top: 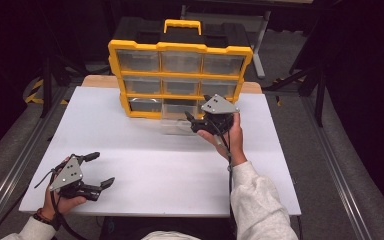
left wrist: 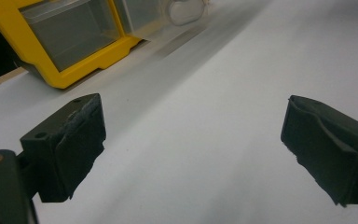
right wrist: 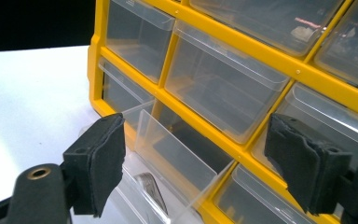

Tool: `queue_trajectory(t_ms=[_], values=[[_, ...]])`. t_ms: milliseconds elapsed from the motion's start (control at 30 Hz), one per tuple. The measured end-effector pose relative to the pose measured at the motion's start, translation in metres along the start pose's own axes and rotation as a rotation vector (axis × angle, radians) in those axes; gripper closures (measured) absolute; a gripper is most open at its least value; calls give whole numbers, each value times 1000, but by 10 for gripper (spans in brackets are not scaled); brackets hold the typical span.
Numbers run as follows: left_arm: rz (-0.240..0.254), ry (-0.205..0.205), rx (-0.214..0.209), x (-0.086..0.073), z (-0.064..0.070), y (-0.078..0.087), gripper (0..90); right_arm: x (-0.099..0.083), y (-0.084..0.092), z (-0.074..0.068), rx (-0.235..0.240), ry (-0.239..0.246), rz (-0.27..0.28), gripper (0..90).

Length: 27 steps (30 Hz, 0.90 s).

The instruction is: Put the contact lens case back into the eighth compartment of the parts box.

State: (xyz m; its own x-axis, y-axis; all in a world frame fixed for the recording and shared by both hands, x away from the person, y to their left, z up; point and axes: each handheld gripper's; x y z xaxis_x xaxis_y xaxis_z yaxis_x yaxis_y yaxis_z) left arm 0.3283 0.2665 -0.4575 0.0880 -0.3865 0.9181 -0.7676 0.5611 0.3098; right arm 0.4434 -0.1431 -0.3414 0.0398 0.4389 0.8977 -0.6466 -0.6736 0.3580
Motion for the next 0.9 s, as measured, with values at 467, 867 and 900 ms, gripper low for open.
queue_trajectory(t_ms=[467,867,900], values=[[3,2,0,0,1,0,74,-7,21,-11,26,39,10,210],[-2,-1,10,1,2,0,71,-15,35,-22,28,49,43,208],[-2,-2,10,1,2,0,71,-15,36,-23,29,44,51,208]])
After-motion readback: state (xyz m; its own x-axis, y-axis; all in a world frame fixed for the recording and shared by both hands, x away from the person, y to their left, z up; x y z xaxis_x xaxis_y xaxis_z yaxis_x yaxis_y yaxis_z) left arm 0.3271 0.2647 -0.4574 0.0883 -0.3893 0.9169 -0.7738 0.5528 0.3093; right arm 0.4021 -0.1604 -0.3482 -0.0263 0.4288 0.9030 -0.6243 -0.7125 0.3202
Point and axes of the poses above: each handheld gripper's, and its own axes: y roughly backward along the jaws, x roughly out of its top, z roughly to its right, and after that the axes turned 13 degrees about x, right-handed
